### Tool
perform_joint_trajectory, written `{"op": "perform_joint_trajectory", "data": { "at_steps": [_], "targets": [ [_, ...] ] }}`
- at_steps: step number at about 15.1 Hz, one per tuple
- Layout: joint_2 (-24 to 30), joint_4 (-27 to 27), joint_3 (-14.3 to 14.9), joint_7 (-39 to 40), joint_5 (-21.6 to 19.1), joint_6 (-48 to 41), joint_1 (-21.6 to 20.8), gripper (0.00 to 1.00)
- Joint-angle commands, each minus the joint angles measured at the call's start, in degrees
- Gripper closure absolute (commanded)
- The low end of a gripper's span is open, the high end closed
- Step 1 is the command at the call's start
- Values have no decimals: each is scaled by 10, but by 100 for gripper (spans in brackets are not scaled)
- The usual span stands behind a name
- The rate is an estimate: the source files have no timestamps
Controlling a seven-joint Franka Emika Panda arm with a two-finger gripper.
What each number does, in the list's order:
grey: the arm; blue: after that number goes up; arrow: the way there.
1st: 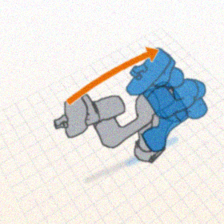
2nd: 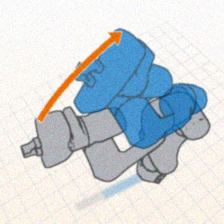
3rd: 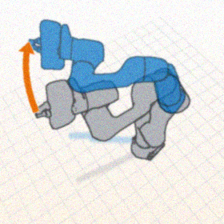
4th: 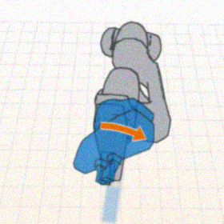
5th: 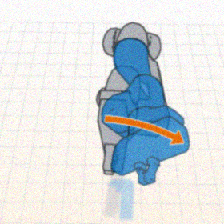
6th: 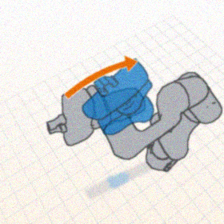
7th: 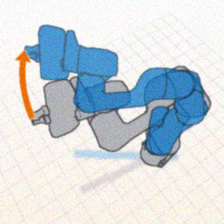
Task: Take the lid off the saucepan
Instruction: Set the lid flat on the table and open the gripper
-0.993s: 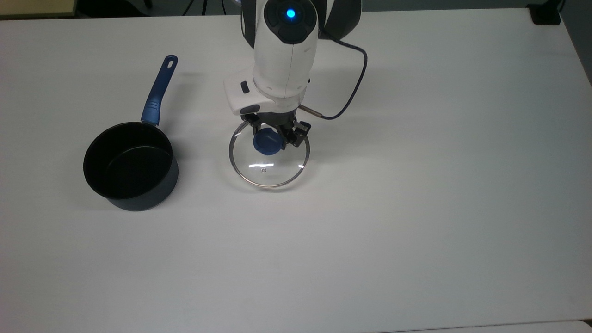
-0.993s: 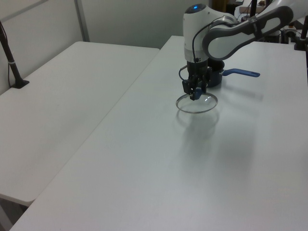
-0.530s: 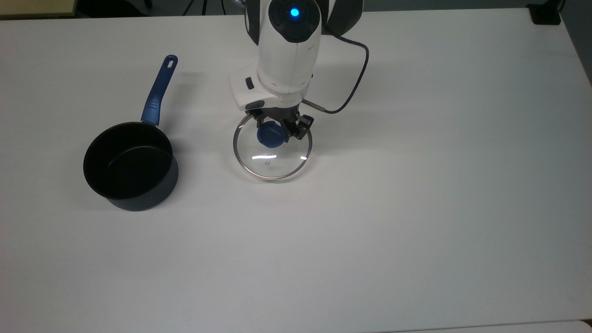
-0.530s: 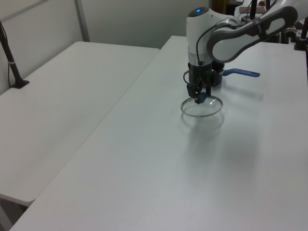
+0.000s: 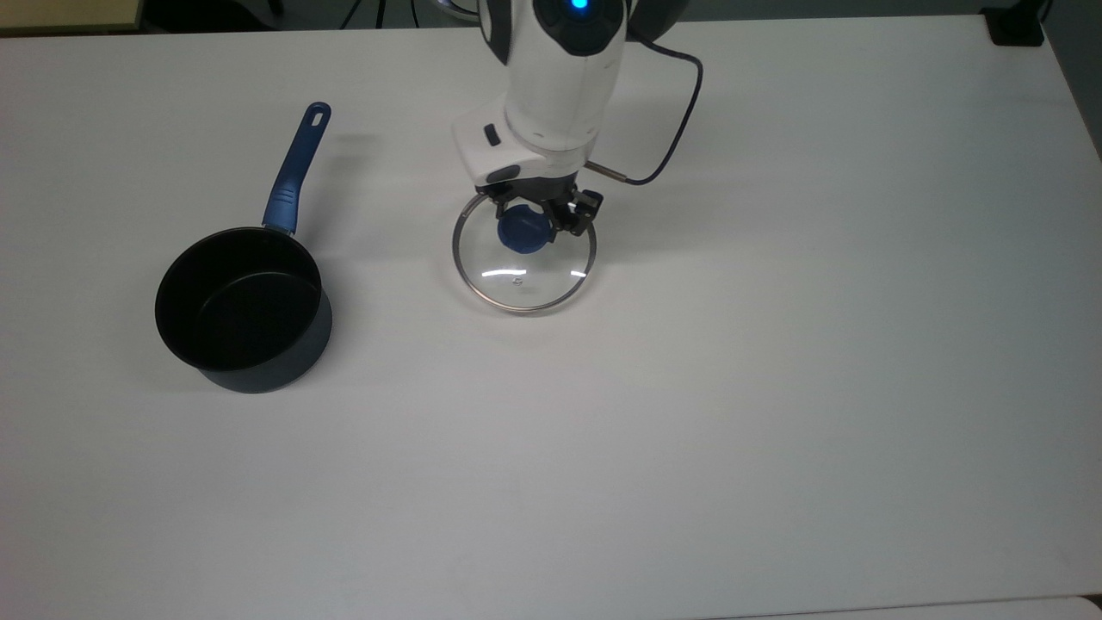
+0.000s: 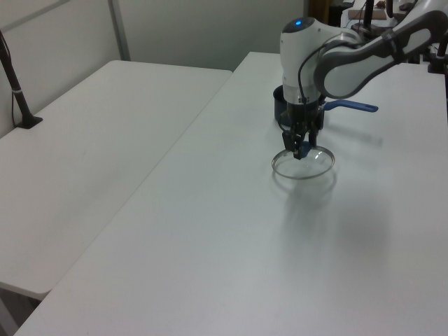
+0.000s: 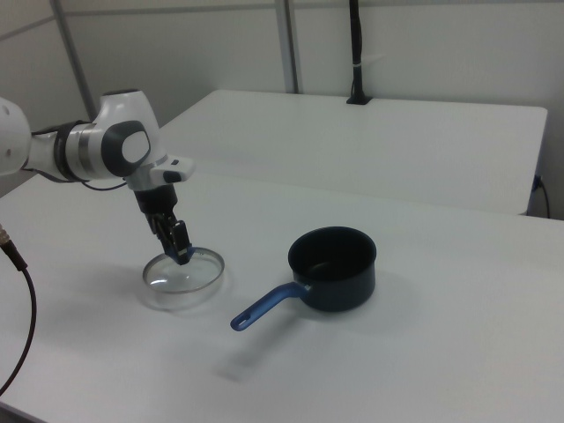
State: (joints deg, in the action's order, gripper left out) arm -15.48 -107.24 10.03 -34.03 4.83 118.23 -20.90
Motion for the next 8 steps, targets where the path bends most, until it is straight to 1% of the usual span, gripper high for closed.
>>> {"op": "perform_joint_trajectory", "data": {
  "at_steps": [1, 8],
  "targets": [
    [29, -39, 3, -6, 17, 25, -13, 43],
    [24, -39, 3, -9, 18, 27, -15, 43]
  ]
}}
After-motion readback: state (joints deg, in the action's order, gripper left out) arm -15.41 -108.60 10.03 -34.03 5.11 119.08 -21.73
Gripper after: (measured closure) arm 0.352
